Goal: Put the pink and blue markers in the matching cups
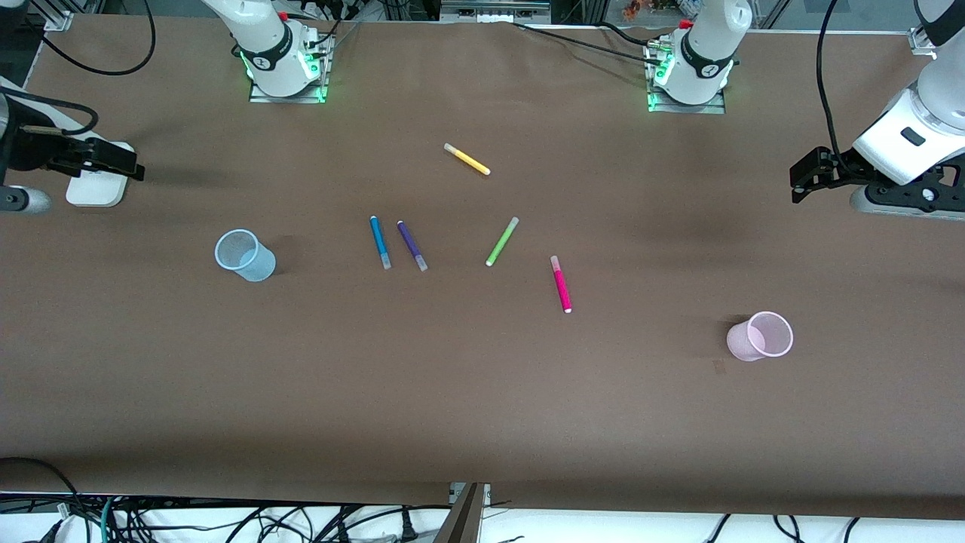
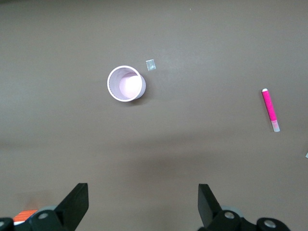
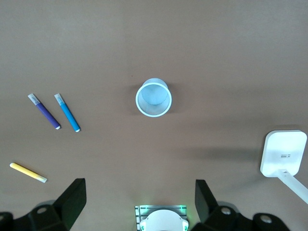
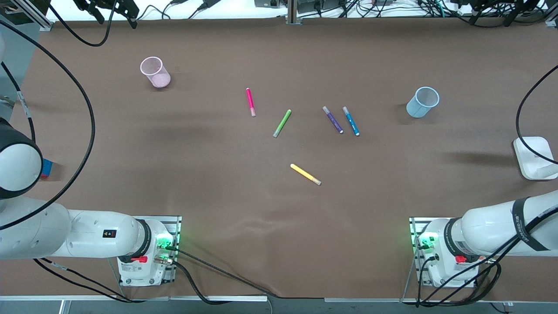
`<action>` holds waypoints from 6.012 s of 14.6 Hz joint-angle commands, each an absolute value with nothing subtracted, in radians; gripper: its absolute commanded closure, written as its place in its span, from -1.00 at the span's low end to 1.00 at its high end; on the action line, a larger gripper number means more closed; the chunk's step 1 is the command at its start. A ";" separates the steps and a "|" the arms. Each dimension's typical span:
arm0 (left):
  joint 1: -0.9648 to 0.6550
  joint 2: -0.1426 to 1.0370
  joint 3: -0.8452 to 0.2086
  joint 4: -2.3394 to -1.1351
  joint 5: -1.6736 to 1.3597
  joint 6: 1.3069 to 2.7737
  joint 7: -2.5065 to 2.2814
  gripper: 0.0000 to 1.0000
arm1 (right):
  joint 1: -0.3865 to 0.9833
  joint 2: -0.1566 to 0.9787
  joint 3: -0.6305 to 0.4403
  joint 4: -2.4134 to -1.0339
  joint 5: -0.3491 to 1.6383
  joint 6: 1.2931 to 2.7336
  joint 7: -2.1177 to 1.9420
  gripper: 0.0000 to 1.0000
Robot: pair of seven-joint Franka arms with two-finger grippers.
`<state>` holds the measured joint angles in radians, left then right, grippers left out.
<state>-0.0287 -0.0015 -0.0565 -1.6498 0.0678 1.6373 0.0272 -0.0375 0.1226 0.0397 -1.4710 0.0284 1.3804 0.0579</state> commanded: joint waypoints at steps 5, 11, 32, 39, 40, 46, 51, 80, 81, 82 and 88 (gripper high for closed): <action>-0.021 0.002 -0.071 -1.640 0.054 1.626 0.028 -1.00 | 0.008 0.253 0.044 -1.451 0.046 1.374 0.038 -1.00; -0.021 0.011 -0.086 -1.638 0.052 1.629 0.025 -1.00 | 0.078 0.337 0.044 -1.466 0.040 1.436 0.040 -1.00; -0.247 0.491 -0.186 -1.591 0.066 2.066 -0.288 -1.00 | 0.388 0.445 0.044 -1.898 0.038 2.143 0.103 -1.00; -0.356 0.615 -0.183 -1.609 0.068 2.118 -0.371 -1.00 | 0.433 0.528 0.044 -1.914 0.038 2.284 0.170 -1.00; -0.370 0.624 -0.183 -1.614 0.069 2.118 -0.414 -1.00 | 0.443 0.534 0.044 -1.924 0.038 2.307 0.178 -1.00; -0.423 0.618 -0.183 -1.753 0.069 2.239 -0.518 -1.00 | 0.457 0.554 0.044 -1.944 0.038 2.364 0.179 -1.00; -0.428 0.624 -0.183 -1.861 0.069 2.422 -0.561 -1.00 | 0.465 0.568 0.044 -1.944 0.038 2.385 0.179 -0.74; -0.267 0.540 -0.158 -1.568 0.319 1.847 -0.114 0.80 | 0.453 0.193 -0.256 -1.913 0.200 1.948 -0.844 1.00; -0.247 0.532 -0.158 -1.568 0.321 1.839 -0.074 0.80 | 0.453 0.193 -0.296 -1.914 0.266 1.927 -0.964 1.00; -0.232 0.528 -0.156 -1.568 0.321 1.829 -0.037 0.81 | 0.453 0.195 -0.339 -1.914 0.332 1.893 -1.097 1.00; -0.110 0.528 -0.143 -1.502 0.400 1.646 0.305 0.81 | 0.439 0.216 -0.494 -1.928 0.529 1.764 -1.627 1.00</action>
